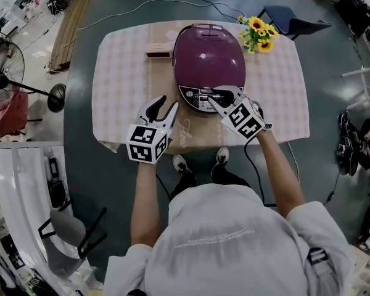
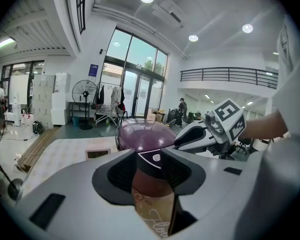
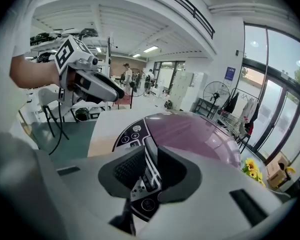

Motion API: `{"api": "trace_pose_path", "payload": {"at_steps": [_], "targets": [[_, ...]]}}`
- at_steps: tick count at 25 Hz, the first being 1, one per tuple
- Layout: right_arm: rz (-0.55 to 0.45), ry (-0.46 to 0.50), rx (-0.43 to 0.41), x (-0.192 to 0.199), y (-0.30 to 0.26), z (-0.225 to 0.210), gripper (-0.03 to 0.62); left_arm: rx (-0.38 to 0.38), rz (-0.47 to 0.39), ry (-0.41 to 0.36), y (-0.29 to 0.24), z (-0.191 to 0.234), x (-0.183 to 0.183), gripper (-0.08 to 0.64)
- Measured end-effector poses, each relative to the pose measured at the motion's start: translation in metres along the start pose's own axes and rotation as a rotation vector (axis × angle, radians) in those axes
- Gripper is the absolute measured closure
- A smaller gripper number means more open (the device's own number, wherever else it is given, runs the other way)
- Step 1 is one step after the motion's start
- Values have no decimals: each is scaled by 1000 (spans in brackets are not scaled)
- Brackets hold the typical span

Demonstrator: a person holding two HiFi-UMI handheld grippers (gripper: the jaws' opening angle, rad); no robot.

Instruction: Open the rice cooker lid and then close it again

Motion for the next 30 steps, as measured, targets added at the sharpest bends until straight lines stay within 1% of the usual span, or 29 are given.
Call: {"api": "trace_pose_path", "payload": {"at_steps": [7, 11, 17, 20, 22, 24, 28, 30], "targets": [[7, -10, 24, 1, 0, -1, 520, 1, -11, 0, 0, 0, -5, 396], [11, 15, 43, 0, -1, 3, 518, 7, -3, 3, -1, 0, -1, 397], [3, 10, 47, 2, -1, 4, 515, 6, -4, 1, -3, 0, -1, 396], [-16, -9, 41, 0, 0, 4, 492, 6, -2, 0, -4, 1, -2, 397], [-25, -14, 32, -2, 0, 2, 489, 7, 0, -3, -4, 1, -2, 397], [-15, 21, 23, -1, 0, 2, 489, 8, 1, -7, -4, 1, -2, 397], [10, 132, 7, 2, -1, 4, 482, 3, 6, -15, -4, 2, -6, 396], [11, 148, 1, 2, -1, 3, 480, -3, 5, -18, -4, 3, -9, 397]]}}
Point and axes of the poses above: the fingertips, and each gripper's own axes: y backward along the fingers, z to its left, x out of its underside, the point moved 5 cm from there along y, backward along the fingers, and after that the axes turned 12 degrees about y, right-handed, at the moved point
